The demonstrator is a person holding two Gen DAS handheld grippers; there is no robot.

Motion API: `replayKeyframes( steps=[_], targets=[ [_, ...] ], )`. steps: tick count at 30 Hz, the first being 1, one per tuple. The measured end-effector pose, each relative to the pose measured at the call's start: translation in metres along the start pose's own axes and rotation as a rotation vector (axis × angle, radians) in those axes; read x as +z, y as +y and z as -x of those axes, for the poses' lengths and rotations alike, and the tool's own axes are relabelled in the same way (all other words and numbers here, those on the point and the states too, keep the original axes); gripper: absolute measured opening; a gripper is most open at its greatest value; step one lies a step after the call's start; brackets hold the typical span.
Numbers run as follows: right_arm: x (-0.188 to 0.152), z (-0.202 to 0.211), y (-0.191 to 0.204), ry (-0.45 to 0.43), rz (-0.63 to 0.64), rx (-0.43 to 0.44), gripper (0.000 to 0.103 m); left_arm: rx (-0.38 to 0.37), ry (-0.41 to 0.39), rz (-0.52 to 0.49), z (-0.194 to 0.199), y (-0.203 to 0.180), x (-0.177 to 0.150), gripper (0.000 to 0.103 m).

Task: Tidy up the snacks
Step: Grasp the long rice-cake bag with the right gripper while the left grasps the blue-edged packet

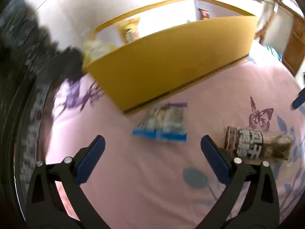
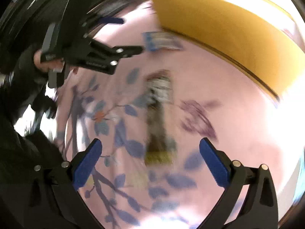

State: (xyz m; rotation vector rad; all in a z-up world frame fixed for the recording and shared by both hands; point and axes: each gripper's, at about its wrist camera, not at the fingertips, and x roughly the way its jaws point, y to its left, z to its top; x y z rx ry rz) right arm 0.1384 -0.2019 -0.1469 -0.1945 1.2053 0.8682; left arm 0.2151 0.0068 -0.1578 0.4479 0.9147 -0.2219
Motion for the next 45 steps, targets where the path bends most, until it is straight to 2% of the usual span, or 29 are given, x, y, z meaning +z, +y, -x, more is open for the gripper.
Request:
replayKeyframes(
  steps=[2,6,7,9,10,11,13,14,16,18,19,21,22,23,27,30,32,33,34,37,39,40,41,42,43,45],
  targets=[
    [-0.015,0.010,-0.011,-0.013,-0.103,-0.045,0.102,-0.024,-0.046,-0.052,-0.004,-0.007,0.005,0.101],
    [-0.052,0.018,-0.028,0.006,-0.259,-0.082,0.102,-0.042,-0.104,-0.231,-0.017,-0.028,0.012,0.101],
    [-0.060,0.020,-0.031,0.013,-0.292,-0.075,0.102,-0.062,-0.107,-0.271,-0.023,-0.033,0.012,0.101],
    [-0.073,0.025,-0.030,0.010,-0.323,-0.057,0.102,-0.049,-0.063,-0.305,-0.046,-0.036,0.009,0.101],
    [-0.075,0.028,-0.027,0.012,-0.327,-0.059,0.102,-0.084,-0.086,-0.265,-0.047,-0.030,0.008,0.101],
    [-0.076,0.024,-0.023,0.015,-0.329,-0.060,0.102,-0.115,-0.071,-0.225,-0.049,-0.024,0.009,0.101],
    [-0.076,0.022,-0.020,0.031,-0.323,-0.057,0.102,-0.254,0.060,-0.029,-0.060,-0.005,0.007,0.099],
    [-0.075,0.020,-0.018,0.041,-0.308,-0.060,0.102,-0.313,0.111,0.030,-0.062,-0.002,0.003,0.099],
    [-0.071,0.018,-0.013,0.046,-0.276,-0.064,0.102,-0.295,0.091,-0.020,-0.049,-0.015,-0.010,0.099],
    [-0.068,0.019,-0.008,0.030,-0.255,-0.057,0.102,-0.351,0.166,-0.070,-0.031,-0.034,-0.025,0.099],
    [-0.066,0.021,-0.005,0.007,-0.247,-0.053,0.102,-0.356,0.186,-0.078,-0.025,-0.039,-0.030,0.099],
    [-0.061,0.023,-0.001,-0.031,-0.234,-0.082,0.102,-0.294,0.181,-0.076,-0.008,-0.049,-0.045,0.101],
    [-0.059,0.022,0.000,-0.039,-0.221,-0.116,0.102,-0.236,0.169,-0.052,0.002,-0.050,-0.054,0.101],
    [-0.056,0.019,0.003,-0.042,-0.203,-0.146,0.102,-0.210,0.171,-0.034,0.006,-0.049,-0.059,0.101],
    [-0.041,0.005,0.010,-0.041,-0.097,-0.188,0.102,-0.126,0.211,0.139,0.014,-0.027,-0.078,0.101],
    [-0.021,-0.015,0.022,-0.059,0.034,-0.171,0.102,-0.096,0.251,0.297,0.009,-0.001,-0.088,0.101],
    [-0.006,-0.035,0.030,-0.021,0.163,-0.162,0.102,-0.103,0.280,0.396,0.012,0.011,-0.095,0.101],
    [-0.002,-0.042,0.033,0.002,0.232,-0.152,0.102,-0.104,0.268,0.447,0.018,0.017,-0.101,0.101],
    [0.004,-0.054,0.039,0.050,0.353,-0.134,0.102,-0.102,0.251,0.474,0.025,0.021,-0.106,0.101],
    [0.008,-0.083,0.040,0.215,0.576,-0.147,0.102,-0.090,0.243,0.521,0.040,0.021,-0.120,0.101],
    [0.009,-0.083,0.036,0.202,0.610,-0.132,0.102,-0.064,0.264,0.518,0.045,0.012,-0.130,0.101],
    [0.012,-0.084,0.030,0.217,0.553,-0.147,0.100,-0.058,0.275,0.515,0.045,0.008,-0.130,0.101],
    [0.014,-0.081,0.028,0.216,0.511,-0.163,0.090,-0.057,0.289,0.512,0.045,0.004,-0.133,0.101],
    [0.014,-0.075,0.029,0.225,0.472,-0.178,0.069,-0.060,0.305,0.507,0.043,-0.002,-0.134,0.101],
    [0.013,-0.070,0.029,0.219,0.437,-0.189,0.058,-0.059,0.314,0.497,0.044,-0.008,-0.136,0.101],
    [0.003,-0.058,0.021,0.185,0.233,-0.224,0.050,-0.054,0.300,0.468,0.048,-0.016,-0.136,0.101]
  ],
)
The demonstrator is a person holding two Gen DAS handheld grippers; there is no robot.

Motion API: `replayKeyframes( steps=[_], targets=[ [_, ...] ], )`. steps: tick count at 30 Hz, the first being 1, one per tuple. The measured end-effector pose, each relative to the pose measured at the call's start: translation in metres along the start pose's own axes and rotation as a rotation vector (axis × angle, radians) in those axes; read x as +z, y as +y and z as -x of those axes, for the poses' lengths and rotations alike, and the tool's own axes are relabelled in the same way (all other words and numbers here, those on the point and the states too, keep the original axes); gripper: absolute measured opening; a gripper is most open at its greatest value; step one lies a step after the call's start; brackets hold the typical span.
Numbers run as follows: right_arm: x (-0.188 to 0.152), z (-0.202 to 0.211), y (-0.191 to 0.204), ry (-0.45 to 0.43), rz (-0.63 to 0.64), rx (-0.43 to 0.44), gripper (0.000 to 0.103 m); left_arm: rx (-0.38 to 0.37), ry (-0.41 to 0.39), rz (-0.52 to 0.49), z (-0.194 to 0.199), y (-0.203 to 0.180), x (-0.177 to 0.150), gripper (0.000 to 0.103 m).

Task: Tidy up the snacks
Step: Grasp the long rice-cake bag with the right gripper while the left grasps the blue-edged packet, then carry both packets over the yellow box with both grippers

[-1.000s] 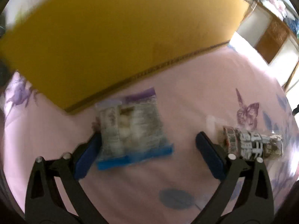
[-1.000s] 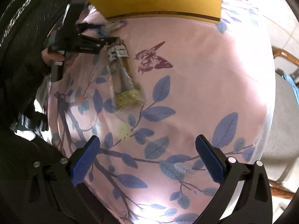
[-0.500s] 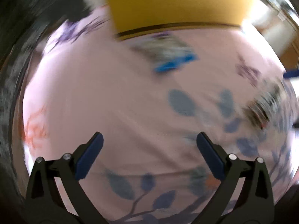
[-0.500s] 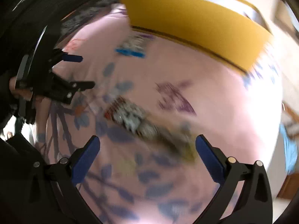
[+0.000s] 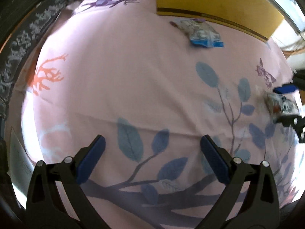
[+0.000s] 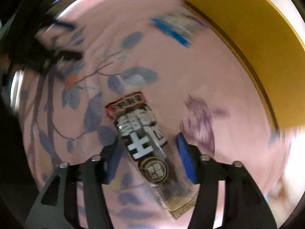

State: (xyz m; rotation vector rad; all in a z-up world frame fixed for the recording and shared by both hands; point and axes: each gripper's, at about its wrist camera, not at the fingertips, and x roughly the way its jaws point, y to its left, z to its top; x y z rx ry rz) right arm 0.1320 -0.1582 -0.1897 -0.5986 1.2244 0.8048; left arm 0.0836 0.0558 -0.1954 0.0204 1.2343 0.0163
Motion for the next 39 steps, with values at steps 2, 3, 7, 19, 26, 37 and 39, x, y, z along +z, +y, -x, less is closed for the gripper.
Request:
replayKeyframes(
  steps=[2,3,7,19,26,37,39],
  targets=[
    [-0.020,0.007,-0.012,-0.054,-0.243,0.013,0.048,-0.012,0.010,-0.020,0.003,-0.007,-0.003,0.101],
    [-0.033,0.011,-0.017,-0.080,-0.378,0.008,0.043,-0.017,0.015,-0.026,0.005,-0.011,-0.003,0.101],
    [-0.110,0.034,-0.028,-0.299,-0.953,0.088,0.040,-0.016,-0.014,-0.087,0.013,-0.037,0.016,0.101],
    [-0.179,0.049,-0.022,-0.382,-1.149,0.082,0.040,0.061,-0.134,-0.192,-0.012,-0.111,0.111,0.101],
    [-0.164,0.057,-0.033,-0.413,-1.103,0.095,0.040,0.119,-0.119,-0.162,-0.040,-0.117,0.139,0.100],
    [-0.159,0.081,-0.036,-0.449,-1.039,0.116,0.040,-0.024,-0.133,-0.021,-0.018,-0.126,0.130,0.054],
    [-0.159,0.089,-0.038,-0.499,-1.037,0.135,0.040,-0.040,-0.136,0.008,-0.002,-0.126,0.124,0.054]
  ],
)
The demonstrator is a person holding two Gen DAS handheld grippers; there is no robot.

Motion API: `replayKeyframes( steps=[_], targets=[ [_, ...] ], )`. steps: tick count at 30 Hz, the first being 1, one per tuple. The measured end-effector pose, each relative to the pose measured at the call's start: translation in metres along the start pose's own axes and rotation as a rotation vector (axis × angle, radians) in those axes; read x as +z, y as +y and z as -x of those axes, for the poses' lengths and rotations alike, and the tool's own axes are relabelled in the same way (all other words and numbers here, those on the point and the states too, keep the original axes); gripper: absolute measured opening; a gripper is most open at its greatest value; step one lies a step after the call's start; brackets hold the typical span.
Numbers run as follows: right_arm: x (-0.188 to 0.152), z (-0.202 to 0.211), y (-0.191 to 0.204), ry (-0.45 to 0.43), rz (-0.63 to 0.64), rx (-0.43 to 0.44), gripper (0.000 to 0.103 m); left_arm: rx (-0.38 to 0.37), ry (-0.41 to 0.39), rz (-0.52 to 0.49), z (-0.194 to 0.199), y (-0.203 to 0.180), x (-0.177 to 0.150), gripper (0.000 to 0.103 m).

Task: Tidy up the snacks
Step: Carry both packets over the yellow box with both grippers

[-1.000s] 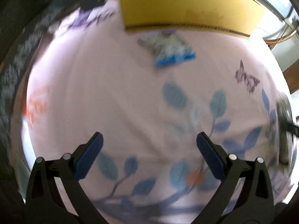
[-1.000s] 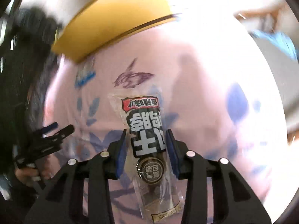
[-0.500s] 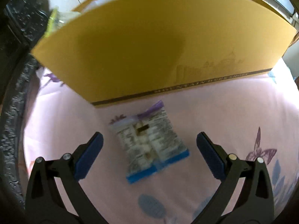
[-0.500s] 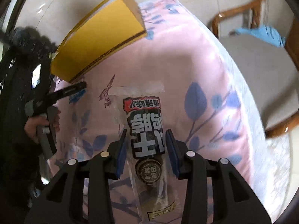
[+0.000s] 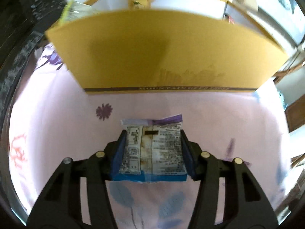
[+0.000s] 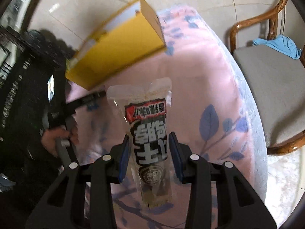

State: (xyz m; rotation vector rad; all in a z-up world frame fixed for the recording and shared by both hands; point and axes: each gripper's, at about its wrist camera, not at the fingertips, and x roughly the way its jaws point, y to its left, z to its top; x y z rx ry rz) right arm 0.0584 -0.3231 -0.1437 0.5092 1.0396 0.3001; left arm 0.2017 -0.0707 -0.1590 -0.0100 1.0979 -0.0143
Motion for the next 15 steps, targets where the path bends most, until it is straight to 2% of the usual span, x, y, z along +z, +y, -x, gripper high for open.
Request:
replayKeyframes(
  steps=[3,9,11,15],
  targets=[
    [0.004,0.010,0.010,-0.033,0.044,0.018,0.040,-0.010,-0.070,-0.037,0.041,-0.007,0.000,0.054],
    [0.008,0.014,0.026,-0.064,0.068,0.066,0.039,0.000,-0.168,-0.065,0.084,0.008,0.017,0.054],
    [0.011,0.026,0.034,-0.097,0.096,0.091,0.039,0.002,-0.220,-0.092,0.109,0.001,0.014,0.054],
    [0.029,0.054,0.054,-0.194,0.146,0.152,0.039,-0.003,-0.289,-0.126,0.135,0.002,0.019,0.054]
  ],
)
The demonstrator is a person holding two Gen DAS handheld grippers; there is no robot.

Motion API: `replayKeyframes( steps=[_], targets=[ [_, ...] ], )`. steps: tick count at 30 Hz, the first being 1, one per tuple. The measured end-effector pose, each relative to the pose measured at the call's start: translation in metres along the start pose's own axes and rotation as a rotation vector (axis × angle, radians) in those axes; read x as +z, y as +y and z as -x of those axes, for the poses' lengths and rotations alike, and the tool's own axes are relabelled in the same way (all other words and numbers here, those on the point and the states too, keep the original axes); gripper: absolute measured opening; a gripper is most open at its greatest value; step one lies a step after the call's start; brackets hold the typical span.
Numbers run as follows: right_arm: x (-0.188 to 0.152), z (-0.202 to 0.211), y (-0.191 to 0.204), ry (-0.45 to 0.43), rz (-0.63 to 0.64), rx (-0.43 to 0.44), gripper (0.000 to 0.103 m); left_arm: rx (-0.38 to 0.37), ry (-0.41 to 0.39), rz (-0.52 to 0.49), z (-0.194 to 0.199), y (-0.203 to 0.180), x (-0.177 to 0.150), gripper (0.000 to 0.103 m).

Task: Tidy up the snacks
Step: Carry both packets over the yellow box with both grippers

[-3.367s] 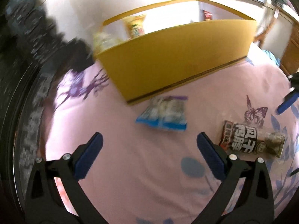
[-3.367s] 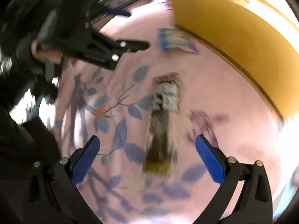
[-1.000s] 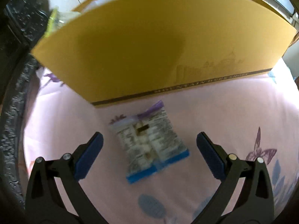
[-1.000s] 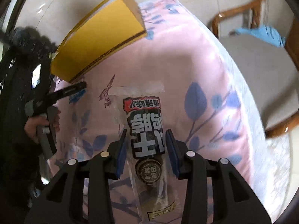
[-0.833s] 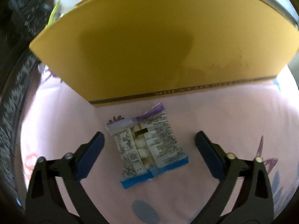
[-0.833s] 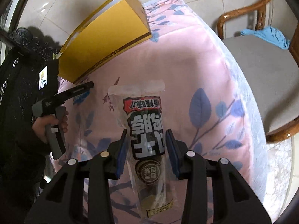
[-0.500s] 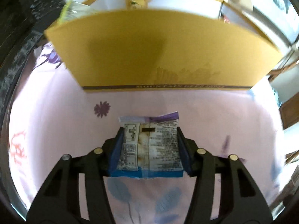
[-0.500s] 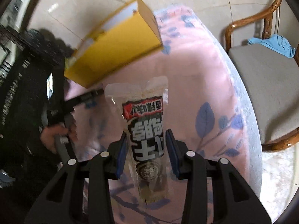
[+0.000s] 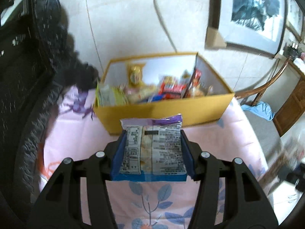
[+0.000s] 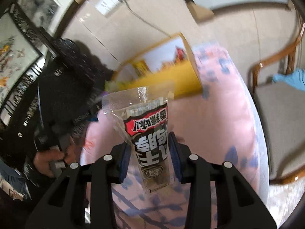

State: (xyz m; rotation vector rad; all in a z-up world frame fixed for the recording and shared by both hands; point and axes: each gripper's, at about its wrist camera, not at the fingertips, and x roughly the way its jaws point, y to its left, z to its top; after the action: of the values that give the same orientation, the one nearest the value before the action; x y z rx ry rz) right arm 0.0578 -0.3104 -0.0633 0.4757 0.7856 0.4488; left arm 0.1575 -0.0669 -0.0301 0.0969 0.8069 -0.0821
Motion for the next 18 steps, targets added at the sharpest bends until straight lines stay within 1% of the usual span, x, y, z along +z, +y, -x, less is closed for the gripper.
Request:
replayKeyframes(
  steps=[2,4,5,6,7,9,12,14,15,17,18],
  targets=[
    [0.016,0.005,0.008,-0.040,0.018,0.025,0.039,0.004,-0.032,-0.007,0.006,0.001,0.010,0.054],
    [0.036,0.006,0.014,-0.079,0.045,0.042,0.039,0.018,-0.045,0.008,0.005,0.006,0.024,0.054],
    [0.050,0.005,0.017,-0.100,0.064,0.047,0.039,0.012,-0.050,0.014,0.003,0.009,0.029,0.054],
    [0.063,0.001,0.021,-0.116,0.084,0.043,0.039,0.015,-0.060,0.021,0.000,0.012,0.038,0.054],
    [0.075,-0.002,0.020,-0.132,0.099,0.044,0.039,0.034,-0.079,0.025,-0.004,0.016,0.049,0.054],
    [0.105,-0.017,0.023,-0.157,0.117,0.051,0.039,0.038,-0.109,0.034,-0.011,0.023,0.069,0.054],
    [0.146,-0.042,0.018,-0.166,0.096,0.081,0.039,0.025,-0.129,0.043,-0.032,0.035,0.104,0.054],
    [0.176,-0.066,0.011,-0.156,0.062,0.087,0.039,0.047,-0.132,0.032,-0.049,0.042,0.125,0.054],
    [0.187,-0.080,0.007,-0.144,0.060,0.073,0.039,0.058,-0.131,0.030,-0.056,0.044,0.134,0.054],
    [0.203,-0.099,0.002,-0.126,0.049,0.054,0.039,0.059,-0.134,0.034,-0.070,0.050,0.148,0.054],
    [0.208,-0.106,0.000,-0.120,0.048,0.055,0.039,0.076,-0.131,0.027,-0.078,0.052,0.154,0.054]
  ],
)
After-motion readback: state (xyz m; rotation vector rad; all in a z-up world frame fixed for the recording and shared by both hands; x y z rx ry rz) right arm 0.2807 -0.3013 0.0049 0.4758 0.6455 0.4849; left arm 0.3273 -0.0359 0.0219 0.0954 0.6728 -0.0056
